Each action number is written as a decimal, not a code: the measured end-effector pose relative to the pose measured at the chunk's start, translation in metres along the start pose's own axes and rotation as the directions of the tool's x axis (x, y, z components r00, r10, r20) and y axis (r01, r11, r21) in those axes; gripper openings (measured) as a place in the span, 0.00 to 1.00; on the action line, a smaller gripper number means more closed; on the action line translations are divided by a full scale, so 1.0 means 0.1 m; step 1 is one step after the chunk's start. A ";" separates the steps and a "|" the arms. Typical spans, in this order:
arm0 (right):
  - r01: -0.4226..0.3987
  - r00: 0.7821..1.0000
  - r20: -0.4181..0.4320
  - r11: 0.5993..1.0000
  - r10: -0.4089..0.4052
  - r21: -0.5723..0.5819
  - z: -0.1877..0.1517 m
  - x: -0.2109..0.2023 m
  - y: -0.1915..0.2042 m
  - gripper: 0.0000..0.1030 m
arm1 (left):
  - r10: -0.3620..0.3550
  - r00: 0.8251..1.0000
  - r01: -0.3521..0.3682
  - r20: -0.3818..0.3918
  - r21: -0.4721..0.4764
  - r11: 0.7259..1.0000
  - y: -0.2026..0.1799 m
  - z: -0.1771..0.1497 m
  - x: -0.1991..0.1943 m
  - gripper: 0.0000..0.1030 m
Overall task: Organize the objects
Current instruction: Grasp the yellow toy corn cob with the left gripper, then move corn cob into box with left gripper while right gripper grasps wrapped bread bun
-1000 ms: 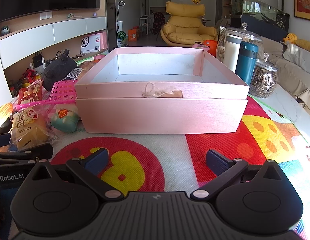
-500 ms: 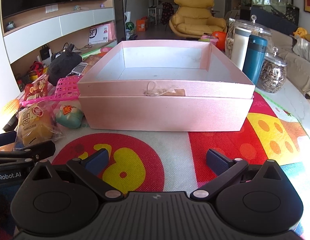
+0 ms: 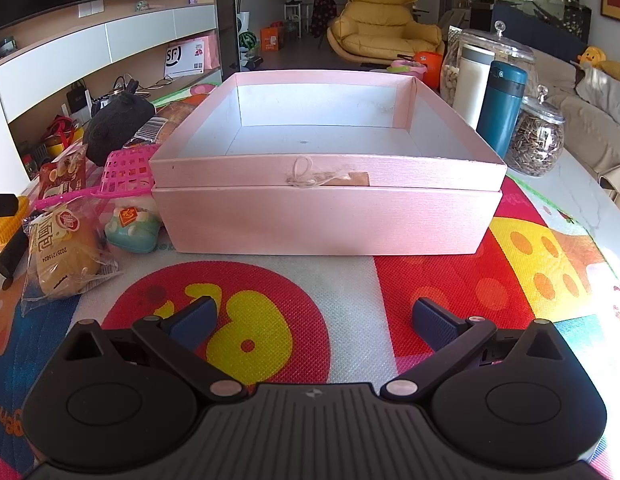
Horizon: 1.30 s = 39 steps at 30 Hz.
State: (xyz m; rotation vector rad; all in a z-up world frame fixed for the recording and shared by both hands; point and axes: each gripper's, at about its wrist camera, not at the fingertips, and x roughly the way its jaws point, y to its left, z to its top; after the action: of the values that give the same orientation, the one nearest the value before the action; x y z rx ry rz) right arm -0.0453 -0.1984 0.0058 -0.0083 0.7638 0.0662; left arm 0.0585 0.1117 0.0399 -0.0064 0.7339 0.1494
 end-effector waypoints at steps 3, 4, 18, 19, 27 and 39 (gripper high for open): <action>-0.001 1.000 -0.002 1.000 0.001 -0.003 0.00 0.00 0.00 1.00 | 0.029 1.000 -0.029 -0.004 -0.005 1.000 0.06 0.01 0.10 0.63; -0.001 1.000 -0.003 1.000 0.001 -0.004 0.00 0.00 0.00 1.00 | 0.027 1.000 -0.028 -0.010 -0.007 1.000 0.08 0.00 0.11 0.63; -0.024 1.000 -0.003 0.999 0.024 -0.033 -0.01 -0.03 0.01 1.00 | -0.041 0.999 0.040 0.029 0.022 0.999 0.04 -0.12 -0.07 0.33; -0.030 1.000 -0.002 0.999 0.030 -0.039 -0.01 -0.04 0.02 1.00 | -0.065 0.997 0.064 0.046 0.021 0.998 0.02 -0.12 -0.20 0.33; -0.150 0.978 0.117 0.972 0.173 -0.181 0.12 -0.37 0.24 1.00 | -0.402 0.915 0.403 -0.039 0.152 0.902 -0.61 -0.83 -1.09 0.33; -0.384 0.921 -0.097 0.834 0.377 -0.395 0.44 -0.26 1.30 0.88 | -0.416 0.903 0.428 -0.102 0.180 0.885 -0.66 -1.15 -1.12 0.33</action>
State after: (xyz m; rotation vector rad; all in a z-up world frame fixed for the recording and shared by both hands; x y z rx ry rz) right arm -0.0412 -0.0692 0.0577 -0.2566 0.7465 0.6103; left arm -0.0909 0.0250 0.0263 0.0194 0.7889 -0.3456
